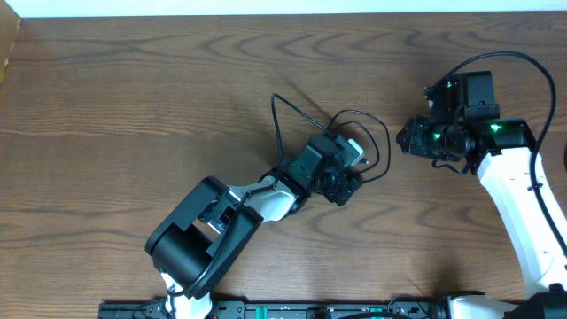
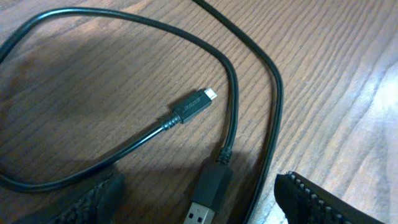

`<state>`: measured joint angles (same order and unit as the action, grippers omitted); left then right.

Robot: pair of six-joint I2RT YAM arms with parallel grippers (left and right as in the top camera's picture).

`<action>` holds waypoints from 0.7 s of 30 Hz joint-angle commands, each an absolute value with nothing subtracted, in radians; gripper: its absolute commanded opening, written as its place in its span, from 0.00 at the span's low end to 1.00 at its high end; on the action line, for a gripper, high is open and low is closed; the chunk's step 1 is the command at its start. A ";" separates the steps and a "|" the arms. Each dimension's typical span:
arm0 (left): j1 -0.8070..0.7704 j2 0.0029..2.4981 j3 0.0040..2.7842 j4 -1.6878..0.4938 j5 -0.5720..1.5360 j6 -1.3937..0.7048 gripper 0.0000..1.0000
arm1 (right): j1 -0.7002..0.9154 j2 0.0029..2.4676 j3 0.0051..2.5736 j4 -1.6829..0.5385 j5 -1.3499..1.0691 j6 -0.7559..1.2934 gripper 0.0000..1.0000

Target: Untangle cables

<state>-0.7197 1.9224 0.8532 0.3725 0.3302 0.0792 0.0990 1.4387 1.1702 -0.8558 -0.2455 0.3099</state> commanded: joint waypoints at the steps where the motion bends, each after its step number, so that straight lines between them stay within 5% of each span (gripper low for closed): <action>1: -0.731 1.956 0.829 0.313 0.237 0.102 0.84 | 0.093 1.432 1.174 -0.858 -0.269 0.305 0.40; 5: -0.736 1.956 0.829 0.285 0.192 0.131 0.83 | 0.083 1.432 1.174 -0.857 -0.295 0.305 0.41; 13: -0.736 1.956 0.829 0.270 0.088 0.131 0.53 | 0.070 1.432 1.174 -0.857 -0.329 0.297 0.43; 17: -0.738 1.956 0.829 0.266 0.089 0.119 0.25 | 0.070 1.432 1.174 -0.857 -0.329 0.298 0.44; 21: -0.747 1.927 0.829 0.242 0.088 0.090 0.19 | 0.064 1.432 1.174 -0.857 -0.328 0.297 0.47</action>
<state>-0.7521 1.9102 0.8646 0.3035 0.1738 0.1085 0.0742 1.4387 1.1702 -0.8555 -0.3180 0.3058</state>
